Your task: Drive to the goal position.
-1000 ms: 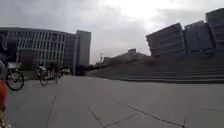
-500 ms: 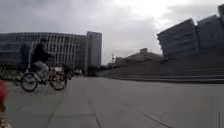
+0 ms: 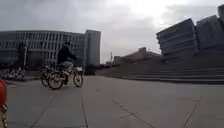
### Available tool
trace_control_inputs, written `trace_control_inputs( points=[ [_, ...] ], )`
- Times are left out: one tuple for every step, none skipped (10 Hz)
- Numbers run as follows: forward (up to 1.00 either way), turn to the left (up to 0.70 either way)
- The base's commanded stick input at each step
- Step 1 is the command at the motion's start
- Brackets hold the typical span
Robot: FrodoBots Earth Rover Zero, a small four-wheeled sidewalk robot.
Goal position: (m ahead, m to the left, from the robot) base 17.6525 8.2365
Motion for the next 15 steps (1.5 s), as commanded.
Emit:
trace_control_inputs(
  points=[
    [0.7, 0.0],
    [0.7, 0.0],
    [0.7, 0.0],
    [0.7, 0.0],
    [0.7, 0.0],
    [0.7, 0.0],
    [0.7, 0.0],
    [0.7, 0.06],
    [0.7, 0.35],
    [0.7, 0.35],
    [0.7, 0.35],
    [0.7, 0.21],
    [0.7, 0.07],
    [0.7, 0.0],
    [0.7, 0.0]
  ],
)
